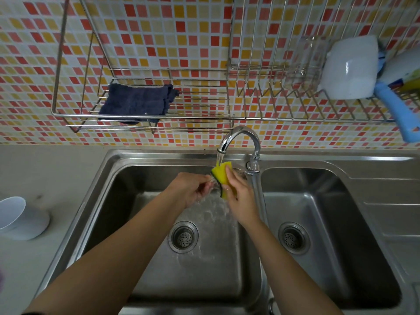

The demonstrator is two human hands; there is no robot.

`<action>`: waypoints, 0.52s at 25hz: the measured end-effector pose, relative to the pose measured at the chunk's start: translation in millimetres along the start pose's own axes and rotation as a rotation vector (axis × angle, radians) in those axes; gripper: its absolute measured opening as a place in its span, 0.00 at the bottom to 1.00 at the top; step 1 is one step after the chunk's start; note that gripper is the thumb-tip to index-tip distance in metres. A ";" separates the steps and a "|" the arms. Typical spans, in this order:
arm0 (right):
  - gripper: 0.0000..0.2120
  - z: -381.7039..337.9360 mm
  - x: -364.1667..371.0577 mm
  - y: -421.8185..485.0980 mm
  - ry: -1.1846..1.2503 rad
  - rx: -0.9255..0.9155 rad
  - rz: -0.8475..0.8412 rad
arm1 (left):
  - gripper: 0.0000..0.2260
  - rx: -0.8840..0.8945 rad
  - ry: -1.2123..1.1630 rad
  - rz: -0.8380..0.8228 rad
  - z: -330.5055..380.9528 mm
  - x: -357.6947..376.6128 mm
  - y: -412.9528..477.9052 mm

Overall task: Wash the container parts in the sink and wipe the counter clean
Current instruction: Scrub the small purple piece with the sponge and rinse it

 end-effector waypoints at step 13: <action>0.28 26.4 6.7 3.5 0.257 0.392 0.052 | 0.06 0.119 0.225 0.120 5.2 -8.2 -0.6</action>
Point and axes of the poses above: each hand's wrist, its own y-axis towards the middle knuckle, its own x-axis out of the palm, z = x × y, the point moved 6 cm from there along y, towards the middle knuckle, and after that the axes turned 4 degrees about x, right-handed, at the moved point
